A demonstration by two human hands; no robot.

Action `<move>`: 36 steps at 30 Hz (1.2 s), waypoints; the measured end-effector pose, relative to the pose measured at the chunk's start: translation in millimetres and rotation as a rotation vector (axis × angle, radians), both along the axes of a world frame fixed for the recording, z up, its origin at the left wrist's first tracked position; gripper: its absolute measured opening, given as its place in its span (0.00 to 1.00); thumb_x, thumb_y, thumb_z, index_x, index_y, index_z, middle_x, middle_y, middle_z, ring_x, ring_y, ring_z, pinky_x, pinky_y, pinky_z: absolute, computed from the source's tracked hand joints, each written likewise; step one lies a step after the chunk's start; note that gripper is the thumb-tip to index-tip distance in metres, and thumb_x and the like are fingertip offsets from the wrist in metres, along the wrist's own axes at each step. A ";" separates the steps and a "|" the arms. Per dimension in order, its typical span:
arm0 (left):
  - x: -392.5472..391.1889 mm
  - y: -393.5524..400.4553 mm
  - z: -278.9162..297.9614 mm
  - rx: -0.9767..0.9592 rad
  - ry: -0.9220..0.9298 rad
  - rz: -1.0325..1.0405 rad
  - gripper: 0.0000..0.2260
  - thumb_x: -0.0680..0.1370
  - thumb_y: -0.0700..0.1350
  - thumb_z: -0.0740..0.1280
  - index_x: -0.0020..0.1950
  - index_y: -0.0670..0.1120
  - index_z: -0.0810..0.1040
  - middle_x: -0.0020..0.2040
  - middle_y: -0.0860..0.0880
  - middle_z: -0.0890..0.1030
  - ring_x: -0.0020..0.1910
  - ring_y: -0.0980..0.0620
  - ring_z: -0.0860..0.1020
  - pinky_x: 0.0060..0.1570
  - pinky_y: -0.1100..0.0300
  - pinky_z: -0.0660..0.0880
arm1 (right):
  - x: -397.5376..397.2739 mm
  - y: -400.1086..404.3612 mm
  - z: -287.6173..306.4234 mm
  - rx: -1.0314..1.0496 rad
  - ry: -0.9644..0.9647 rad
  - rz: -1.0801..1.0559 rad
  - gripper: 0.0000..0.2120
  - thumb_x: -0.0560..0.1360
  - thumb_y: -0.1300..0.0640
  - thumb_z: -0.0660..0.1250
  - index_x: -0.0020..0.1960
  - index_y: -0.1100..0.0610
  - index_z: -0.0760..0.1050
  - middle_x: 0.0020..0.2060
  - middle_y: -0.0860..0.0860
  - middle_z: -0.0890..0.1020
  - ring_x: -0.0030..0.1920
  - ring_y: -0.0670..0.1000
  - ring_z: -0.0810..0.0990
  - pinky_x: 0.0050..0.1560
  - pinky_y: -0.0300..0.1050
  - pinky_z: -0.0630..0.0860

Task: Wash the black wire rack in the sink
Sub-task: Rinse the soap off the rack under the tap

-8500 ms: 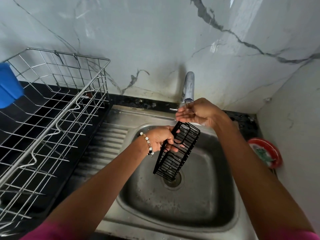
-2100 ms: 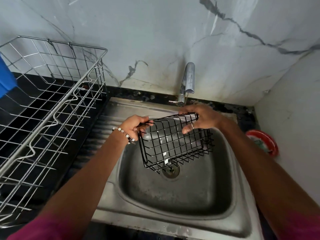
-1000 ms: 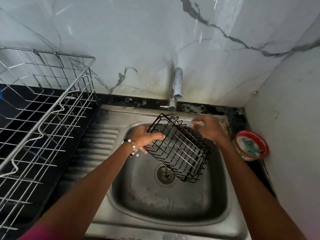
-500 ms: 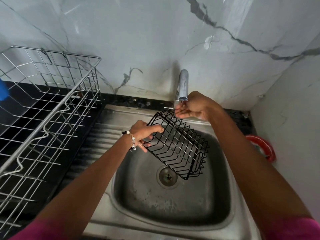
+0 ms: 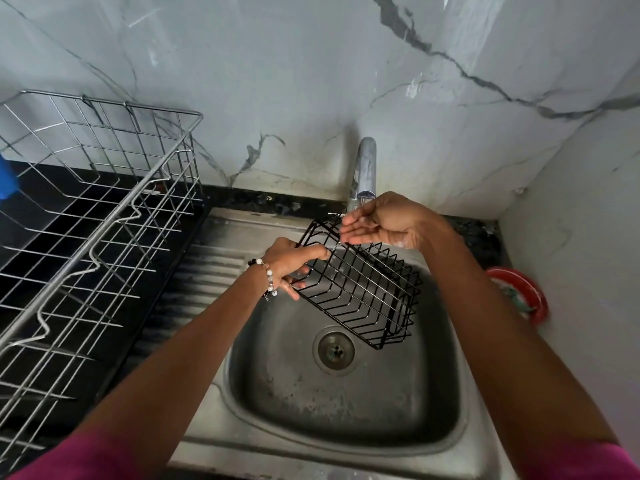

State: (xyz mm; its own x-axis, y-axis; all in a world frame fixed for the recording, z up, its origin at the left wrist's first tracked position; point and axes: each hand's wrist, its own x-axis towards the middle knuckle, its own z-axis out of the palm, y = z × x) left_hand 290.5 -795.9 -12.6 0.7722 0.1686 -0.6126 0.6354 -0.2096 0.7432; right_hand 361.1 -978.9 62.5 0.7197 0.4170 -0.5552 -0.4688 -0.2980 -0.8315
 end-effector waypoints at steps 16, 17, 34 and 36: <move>-0.6 -1.2 -7.3 -0.084 -0.043 0.050 0.27 0.67 0.54 0.76 0.59 0.42 0.75 0.51 0.43 0.78 0.43 0.40 0.83 0.38 0.40 0.81 | -3.1 -7.0 -0.9 0.066 -0.016 0.102 0.15 0.78 0.75 0.52 0.59 0.72 0.75 0.54 0.68 0.80 0.54 0.62 0.82 0.53 0.53 0.80; -0.4 -1.3 -7.6 -0.089 -0.037 0.051 0.27 0.67 0.54 0.76 0.59 0.42 0.75 0.51 0.43 0.78 0.43 0.40 0.83 0.38 0.40 0.81 | -3.2 -8.0 -1.4 0.049 -0.028 0.092 0.15 0.78 0.75 0.53 0.59 0.71 0.75 0.54 0.68 0.80 0.54 0.61 0.82 0.53 0.52 0.80; -6.9 -1.0 -10.0 -0.200 0.032 0.105 0.21 0.69 0.54 0.74 0.57 0.46 0.78 0.48 0.41 0.76 0.41 0.39 0.80 0.37 0.39 0.80 | -9.4 -24.3 -10.3 0.107 -0.051 0.150 0.13 0.78 0.72 0.57 0.59 0.68 0.76 0.53 0.64 0.82 0.54 0.59 0.83 0.55 0.51 0.80; -8.6 0.1 -10.2 -0.218 0.040 0.116 0.13 0.70 0.53 0.73 0.50 0.49 0.80 0.47 0.42 0.75 0.40 0.40 0.79 0.41 0.35 0.79 | -9.0 -27.2 -15.9 -0.059 -0.179 0.041 0.11 0.77 0.69 0.62 0.58 0.66 0.77 0.53 0.62 0.82 0.51 0.56 0.84 0.50 0.47 0.81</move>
